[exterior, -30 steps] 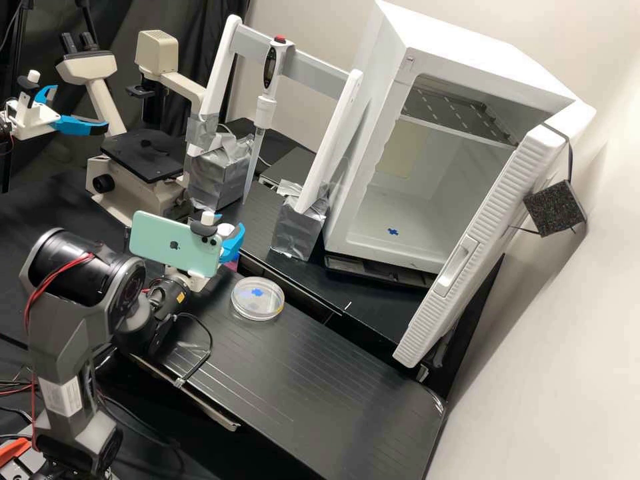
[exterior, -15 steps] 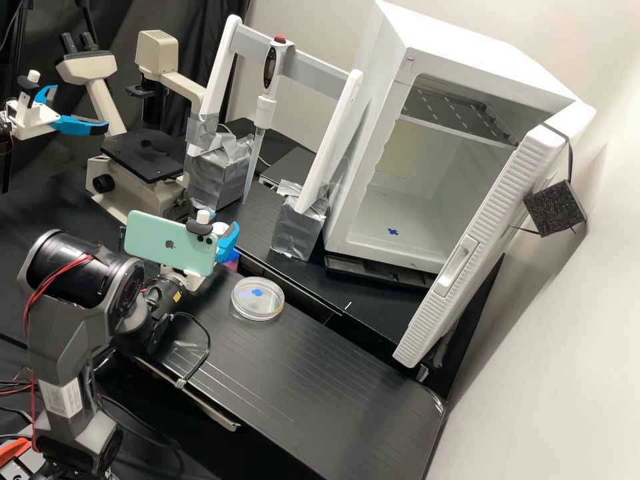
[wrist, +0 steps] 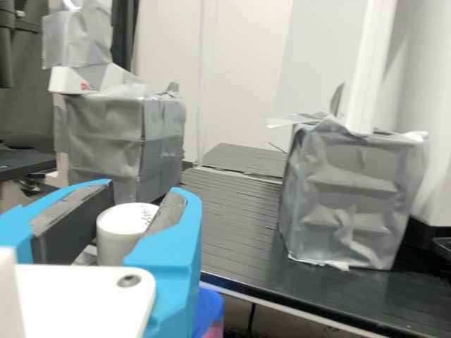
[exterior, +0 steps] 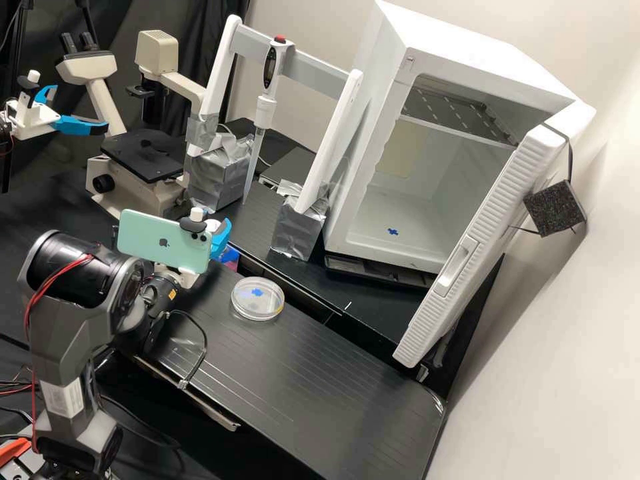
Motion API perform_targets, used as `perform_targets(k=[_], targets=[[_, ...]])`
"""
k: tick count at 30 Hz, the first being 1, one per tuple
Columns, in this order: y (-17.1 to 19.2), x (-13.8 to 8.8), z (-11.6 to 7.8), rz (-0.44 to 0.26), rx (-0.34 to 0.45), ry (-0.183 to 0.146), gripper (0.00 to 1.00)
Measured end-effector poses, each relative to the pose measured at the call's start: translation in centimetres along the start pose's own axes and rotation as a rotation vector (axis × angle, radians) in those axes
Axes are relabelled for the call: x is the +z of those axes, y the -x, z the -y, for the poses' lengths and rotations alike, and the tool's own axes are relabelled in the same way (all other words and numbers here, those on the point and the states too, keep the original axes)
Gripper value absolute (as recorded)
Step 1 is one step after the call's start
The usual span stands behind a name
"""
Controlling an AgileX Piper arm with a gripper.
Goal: Close the bottle
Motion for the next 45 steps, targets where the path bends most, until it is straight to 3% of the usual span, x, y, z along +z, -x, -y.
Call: perform_targets(k=[45], targets=[[-0.4, 0.9, -0.8, 0.037, 0.035, 0.005, 0.00]])
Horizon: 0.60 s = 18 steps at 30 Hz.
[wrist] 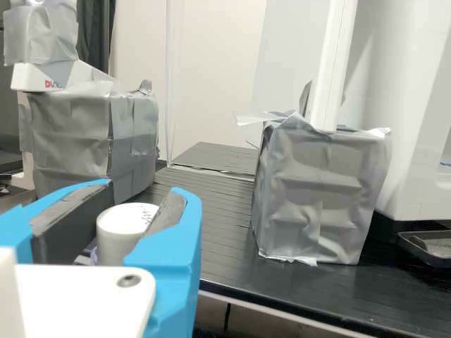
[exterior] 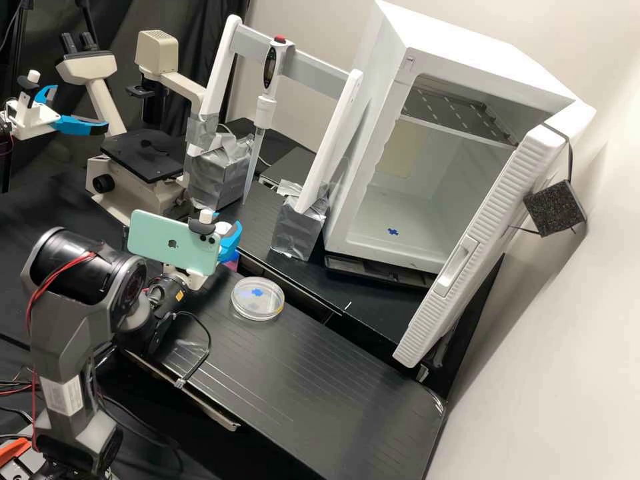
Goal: Close the bottle
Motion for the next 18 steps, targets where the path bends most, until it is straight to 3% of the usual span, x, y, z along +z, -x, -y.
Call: perform_targets(k=[18], targets=[[-0.05, -0.45, 0.92, -0.019, -0.034, -0.006, 0.00]])
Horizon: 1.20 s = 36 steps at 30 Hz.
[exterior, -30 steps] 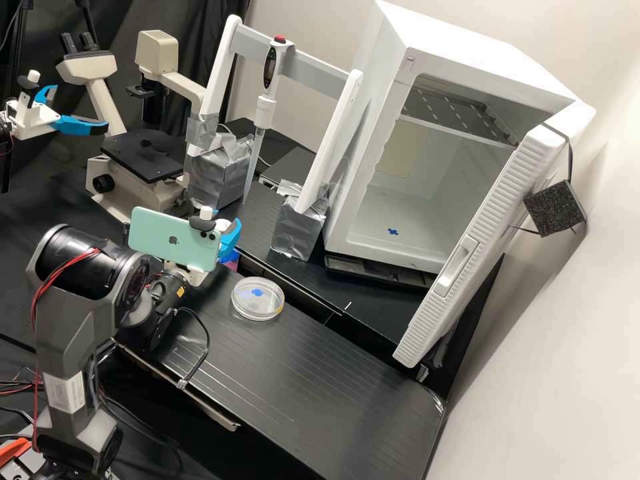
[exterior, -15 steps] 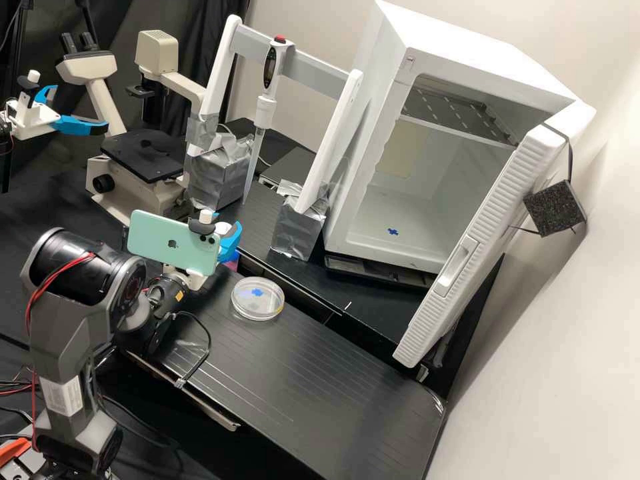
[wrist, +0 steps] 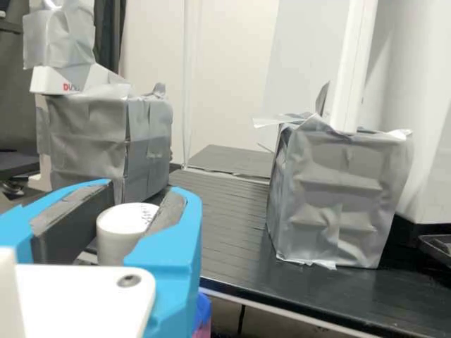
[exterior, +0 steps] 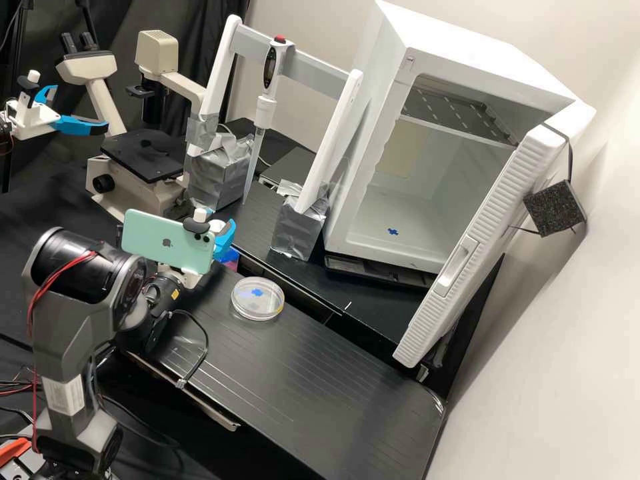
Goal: Close the bottle
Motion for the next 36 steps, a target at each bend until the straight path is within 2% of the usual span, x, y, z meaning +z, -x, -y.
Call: perform_targets(k=[19, 20, 32, 36], targets=[[-0.35, 0.77, 0.16, 0.032, -0.009, 0.000, 0.00], [-0.35, 0.77, 0.16, 0.032, -0.009, 0.000, 1.00], [-0.36, 0.70, 0.08, 0.029, -0.006, -0.001, 1.00], [-0.20, 0.22, -0.49, 0.010, 0.016, -0.002, 1.00]])
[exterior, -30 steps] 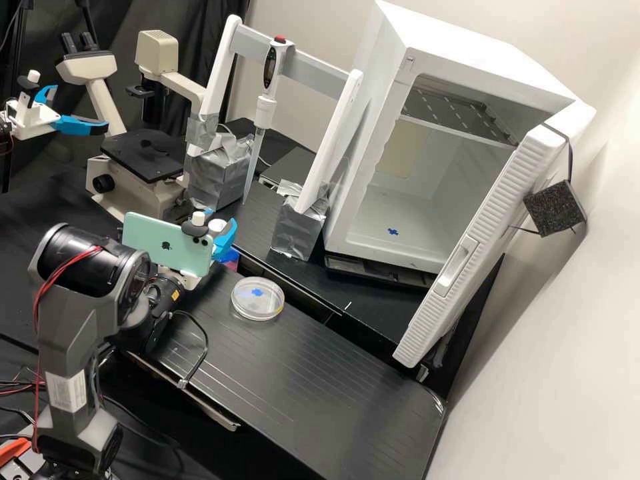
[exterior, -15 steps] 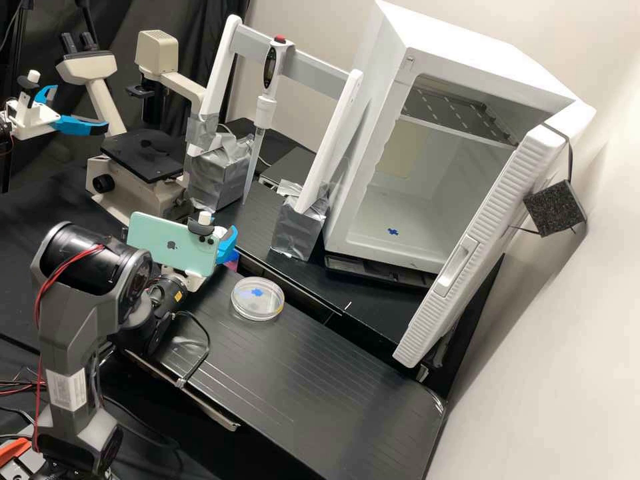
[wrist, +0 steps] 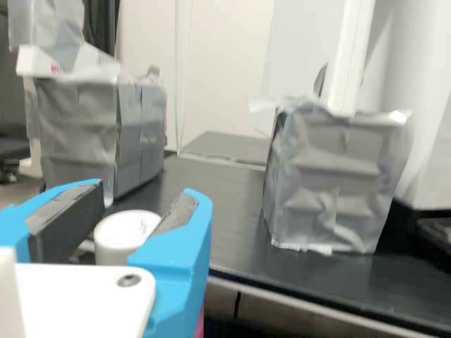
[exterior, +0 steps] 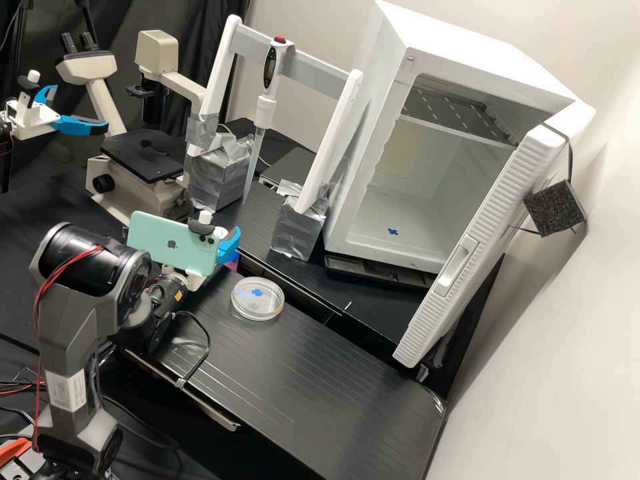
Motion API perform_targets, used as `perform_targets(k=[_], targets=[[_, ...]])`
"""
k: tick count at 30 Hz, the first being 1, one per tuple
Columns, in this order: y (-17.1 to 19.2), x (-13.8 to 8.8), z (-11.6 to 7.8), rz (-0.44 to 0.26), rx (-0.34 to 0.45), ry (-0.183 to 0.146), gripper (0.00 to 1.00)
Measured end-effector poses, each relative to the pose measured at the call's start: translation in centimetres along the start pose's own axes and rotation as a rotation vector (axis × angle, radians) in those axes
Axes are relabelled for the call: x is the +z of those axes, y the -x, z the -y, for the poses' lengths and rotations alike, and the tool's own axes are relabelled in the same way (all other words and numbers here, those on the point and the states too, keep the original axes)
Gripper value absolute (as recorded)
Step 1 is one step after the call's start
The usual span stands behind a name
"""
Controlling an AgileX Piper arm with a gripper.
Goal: Close the bottle
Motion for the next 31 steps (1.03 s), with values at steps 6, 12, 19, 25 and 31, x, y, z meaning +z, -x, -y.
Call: perform_targets(k=[6, 12, 19, 25, 31], targets=[[1.2, -0.8, -1.4, -0.044, 0.046, -0.016, 1.00], [2.7, -0.8, -3.2, -0.077, 0.099, -0.055, 1.00], [3.3, 0.8, -5.3, 0.029, 0.236, -0.066, 1.00], [3.8, 1.3, -6.7, 0.095, 0.334, -0.053, 1.00], [4.2, 2.1, -7.5, 0.118, 0.379, -0.122, 1.00]])
